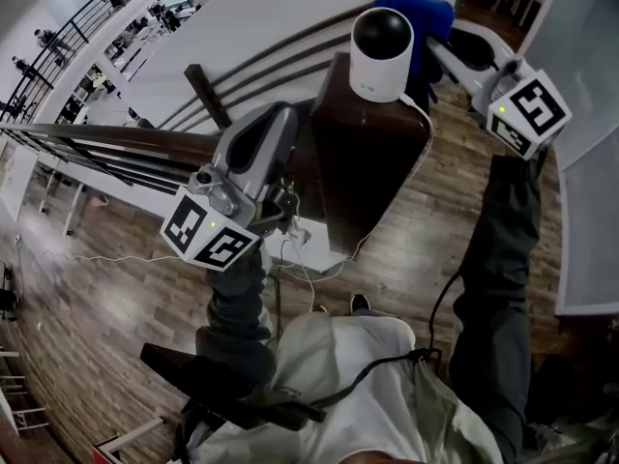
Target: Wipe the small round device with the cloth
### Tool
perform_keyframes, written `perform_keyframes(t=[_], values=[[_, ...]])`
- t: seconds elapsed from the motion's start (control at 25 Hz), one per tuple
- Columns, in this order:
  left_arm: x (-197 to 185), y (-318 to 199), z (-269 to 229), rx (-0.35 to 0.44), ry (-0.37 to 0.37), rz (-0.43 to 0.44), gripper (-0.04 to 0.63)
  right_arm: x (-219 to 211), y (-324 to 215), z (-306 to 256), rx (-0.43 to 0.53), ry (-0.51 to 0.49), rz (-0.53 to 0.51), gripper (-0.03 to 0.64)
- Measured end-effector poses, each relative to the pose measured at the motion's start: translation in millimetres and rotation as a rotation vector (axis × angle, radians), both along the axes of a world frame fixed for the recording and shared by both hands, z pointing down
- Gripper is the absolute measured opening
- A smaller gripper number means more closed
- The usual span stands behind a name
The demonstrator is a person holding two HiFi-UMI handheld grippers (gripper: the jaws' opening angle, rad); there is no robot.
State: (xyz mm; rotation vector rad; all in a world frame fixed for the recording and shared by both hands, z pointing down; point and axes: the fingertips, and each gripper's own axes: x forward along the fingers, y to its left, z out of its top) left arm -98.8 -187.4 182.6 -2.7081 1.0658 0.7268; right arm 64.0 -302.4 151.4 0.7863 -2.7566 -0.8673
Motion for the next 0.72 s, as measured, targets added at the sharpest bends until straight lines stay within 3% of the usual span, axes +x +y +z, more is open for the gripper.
perform_keyframes(t=[0.28, 0.52, 0.72], values=[[-12, 0, 9, -0.024, 0.021, -0.019, 0.003, -30, 20, -62, 0.223, 0.280, 0.135, 0.046], [-23, 2, 10, -0.019, 0.027, -0.034, 0.003, -37, 52, -91, 0.425, 0.202, 0.143, 0.046], [-24, 3, 13, -0.020, 0.041, -0.030, 0.003, -51, 70, -55, 0.610, 0.491, 0.287, 0.046]])
